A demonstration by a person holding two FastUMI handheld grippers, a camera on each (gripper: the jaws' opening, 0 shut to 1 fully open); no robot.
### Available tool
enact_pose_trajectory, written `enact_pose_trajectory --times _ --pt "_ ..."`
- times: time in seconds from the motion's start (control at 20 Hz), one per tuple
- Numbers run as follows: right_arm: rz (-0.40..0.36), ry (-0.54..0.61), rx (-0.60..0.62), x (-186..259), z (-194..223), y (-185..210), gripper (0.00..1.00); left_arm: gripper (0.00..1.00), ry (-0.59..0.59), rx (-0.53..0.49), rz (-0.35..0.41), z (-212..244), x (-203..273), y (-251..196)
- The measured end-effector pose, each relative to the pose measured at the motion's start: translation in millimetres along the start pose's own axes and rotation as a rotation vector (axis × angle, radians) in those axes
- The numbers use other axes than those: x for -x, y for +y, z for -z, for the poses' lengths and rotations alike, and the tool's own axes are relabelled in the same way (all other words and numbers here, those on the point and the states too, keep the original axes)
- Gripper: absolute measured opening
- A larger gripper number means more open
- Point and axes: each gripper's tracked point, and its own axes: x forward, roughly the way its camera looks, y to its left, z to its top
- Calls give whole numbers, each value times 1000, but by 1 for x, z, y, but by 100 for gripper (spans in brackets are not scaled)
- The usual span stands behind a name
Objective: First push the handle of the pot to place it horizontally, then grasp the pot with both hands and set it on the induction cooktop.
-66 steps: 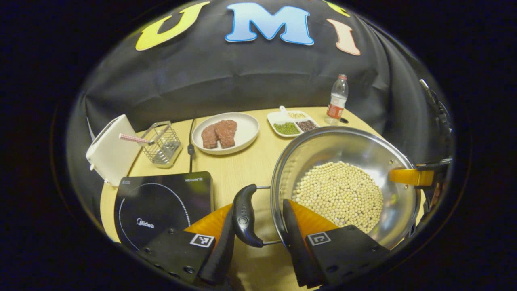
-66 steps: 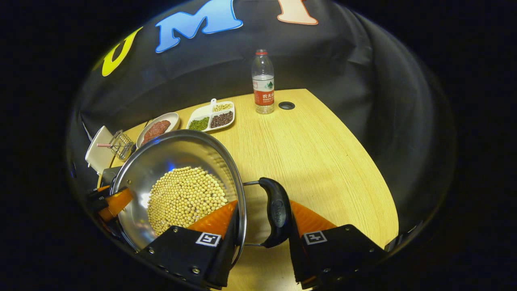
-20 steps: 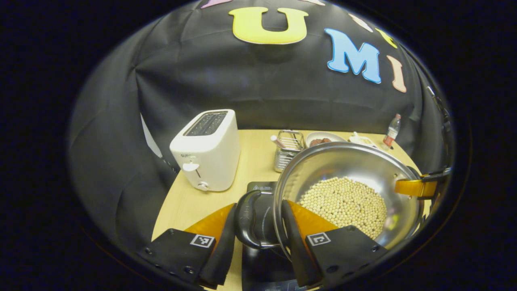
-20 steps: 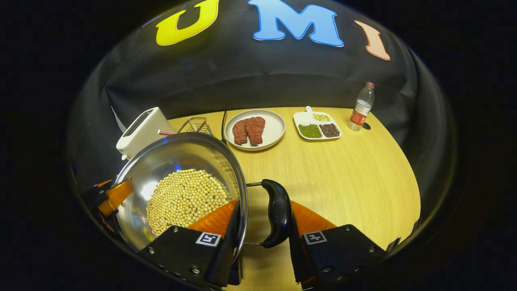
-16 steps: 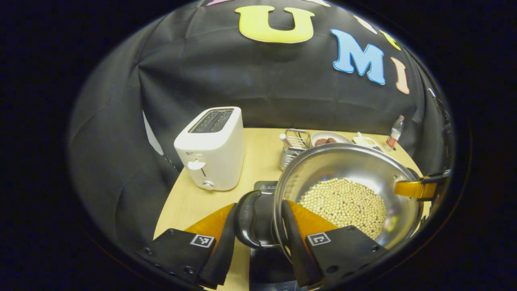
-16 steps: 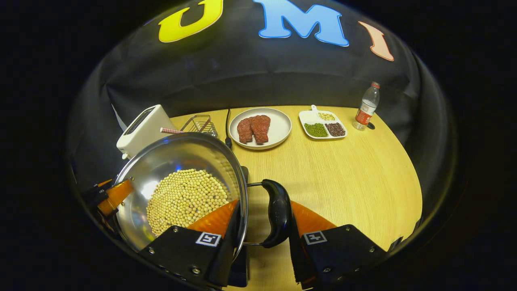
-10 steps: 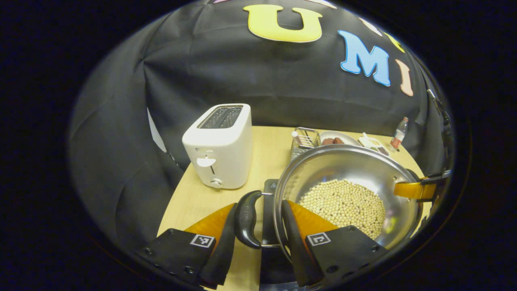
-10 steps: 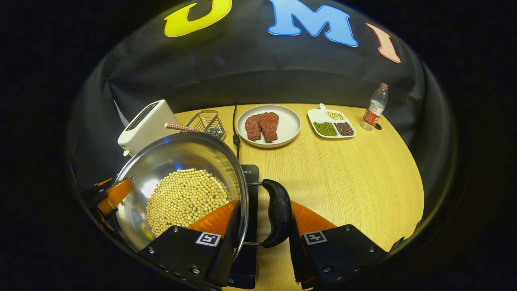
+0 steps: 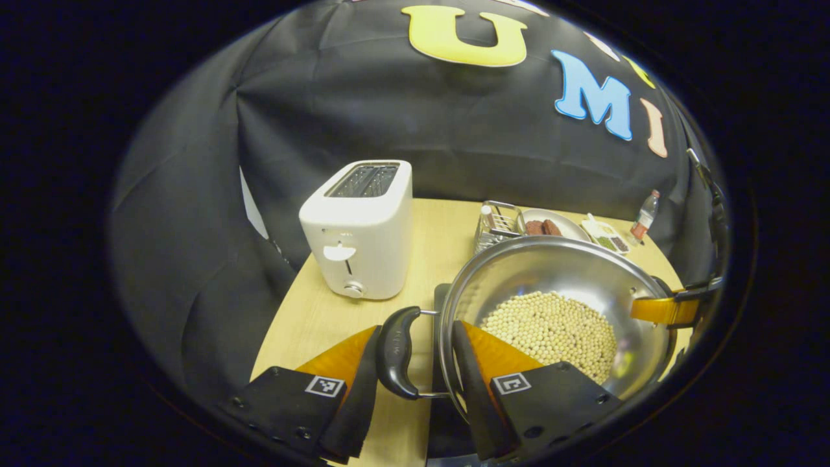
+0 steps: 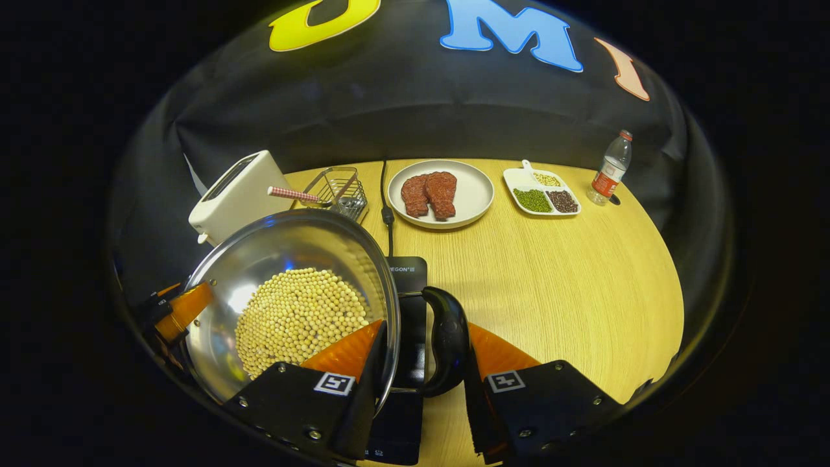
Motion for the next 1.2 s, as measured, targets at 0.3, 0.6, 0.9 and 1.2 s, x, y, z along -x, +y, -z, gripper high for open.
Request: enact_pose_trajectory --times 0.3,0.6,0.9,1.2 --pt "2 7 -5 -10 6 -3 60 69 -1 0 4 9 -7 1" --pt "5 14 -3 -17 18 -10 60 65 -13 12 13 18 -10 0" --pt "-27 21 -28 -24 23 -11 54 65 -38 26 14 15 -5 -1" --pt "-44 -95 60 -3 -4 -21 86 97 -74 114 -61 13 18 13"
